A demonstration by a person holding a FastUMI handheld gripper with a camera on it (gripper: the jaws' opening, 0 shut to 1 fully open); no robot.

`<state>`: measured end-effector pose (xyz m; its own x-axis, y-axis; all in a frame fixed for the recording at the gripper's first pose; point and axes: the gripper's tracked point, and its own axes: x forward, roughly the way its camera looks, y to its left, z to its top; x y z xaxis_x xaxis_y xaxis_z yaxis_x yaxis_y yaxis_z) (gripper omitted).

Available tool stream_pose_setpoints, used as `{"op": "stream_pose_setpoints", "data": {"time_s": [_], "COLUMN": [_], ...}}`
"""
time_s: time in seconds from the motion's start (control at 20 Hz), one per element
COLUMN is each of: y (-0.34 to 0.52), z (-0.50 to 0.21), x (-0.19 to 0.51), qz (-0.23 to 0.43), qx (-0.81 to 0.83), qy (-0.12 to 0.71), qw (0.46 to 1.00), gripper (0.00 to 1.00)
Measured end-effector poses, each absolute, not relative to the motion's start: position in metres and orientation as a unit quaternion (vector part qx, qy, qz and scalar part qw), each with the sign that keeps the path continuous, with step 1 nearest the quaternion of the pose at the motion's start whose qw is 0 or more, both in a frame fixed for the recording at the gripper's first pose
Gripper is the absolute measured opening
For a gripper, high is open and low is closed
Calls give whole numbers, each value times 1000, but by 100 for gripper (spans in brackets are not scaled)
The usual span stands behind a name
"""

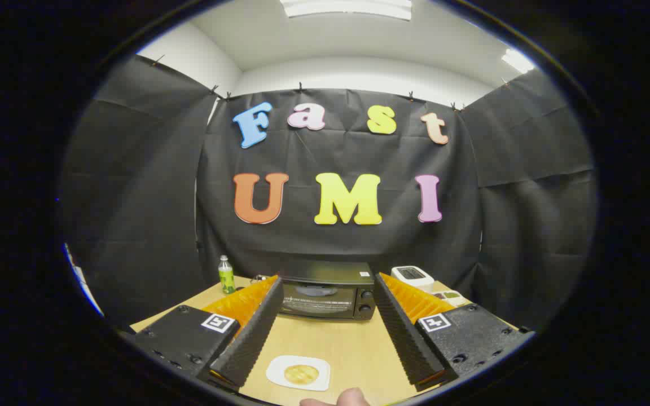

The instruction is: Open the toaster oven, put the food inside, and close the toaster oven door.

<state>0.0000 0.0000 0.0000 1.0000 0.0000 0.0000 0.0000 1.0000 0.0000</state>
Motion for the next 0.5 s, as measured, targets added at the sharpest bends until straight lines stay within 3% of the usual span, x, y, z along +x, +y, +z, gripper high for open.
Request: {"op": "stream_pose_setpoints", "data": {"time_s": [0.5], "y": [-6], "z": [-9], "x": [7], "qz": [-4], "qx": [5], "qy": [6], "qw": [1000], "gripper": [100]}}
